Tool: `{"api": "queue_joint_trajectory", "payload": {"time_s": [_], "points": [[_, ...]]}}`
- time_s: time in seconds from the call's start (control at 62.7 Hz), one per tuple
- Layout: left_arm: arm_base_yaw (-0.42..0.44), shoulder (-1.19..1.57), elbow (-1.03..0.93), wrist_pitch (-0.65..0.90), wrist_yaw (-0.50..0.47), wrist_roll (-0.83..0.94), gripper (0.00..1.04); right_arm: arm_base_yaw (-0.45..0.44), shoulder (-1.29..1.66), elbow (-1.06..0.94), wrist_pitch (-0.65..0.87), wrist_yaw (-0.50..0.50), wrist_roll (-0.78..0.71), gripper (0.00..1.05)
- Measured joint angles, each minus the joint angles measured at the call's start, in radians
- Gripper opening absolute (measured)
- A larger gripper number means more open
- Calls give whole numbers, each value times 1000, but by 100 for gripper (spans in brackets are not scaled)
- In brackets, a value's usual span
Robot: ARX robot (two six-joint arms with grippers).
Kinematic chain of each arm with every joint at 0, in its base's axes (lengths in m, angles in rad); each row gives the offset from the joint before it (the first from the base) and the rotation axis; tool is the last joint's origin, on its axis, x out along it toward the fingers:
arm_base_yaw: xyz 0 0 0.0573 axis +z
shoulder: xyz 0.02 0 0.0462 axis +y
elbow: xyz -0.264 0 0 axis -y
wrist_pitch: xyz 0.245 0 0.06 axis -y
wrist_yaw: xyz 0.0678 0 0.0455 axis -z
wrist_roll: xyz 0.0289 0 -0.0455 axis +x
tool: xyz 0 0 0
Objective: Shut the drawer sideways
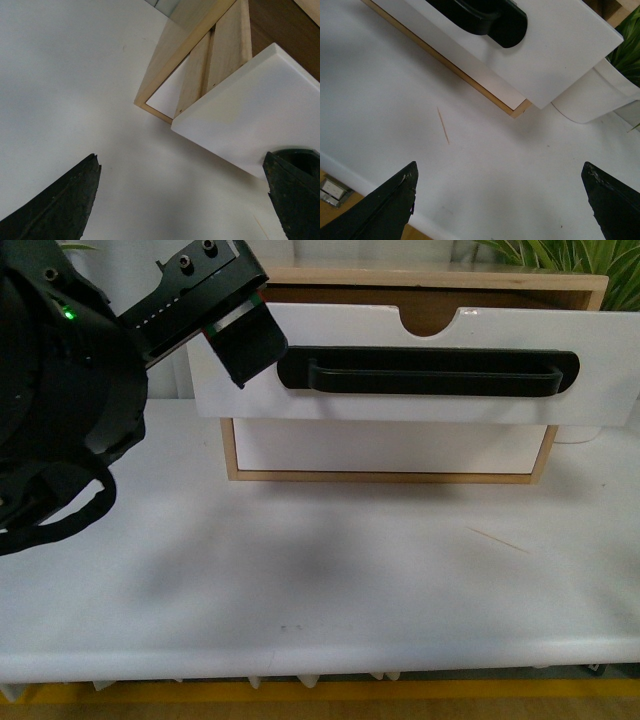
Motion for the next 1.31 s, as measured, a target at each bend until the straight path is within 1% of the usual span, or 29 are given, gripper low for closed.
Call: {"api": "queue_joint_trajectory", "payload": {"time_s": [0.431,0.67,1.308], "points": [[4,97,101,14,51,0,99,63,159,112,50,18,1,96],[25,136,136,19,77,4,99,66,247,164,83,18,0,96],[68,317,339,16,130,32,99,65,599,529,66,30,-18,96]]}}
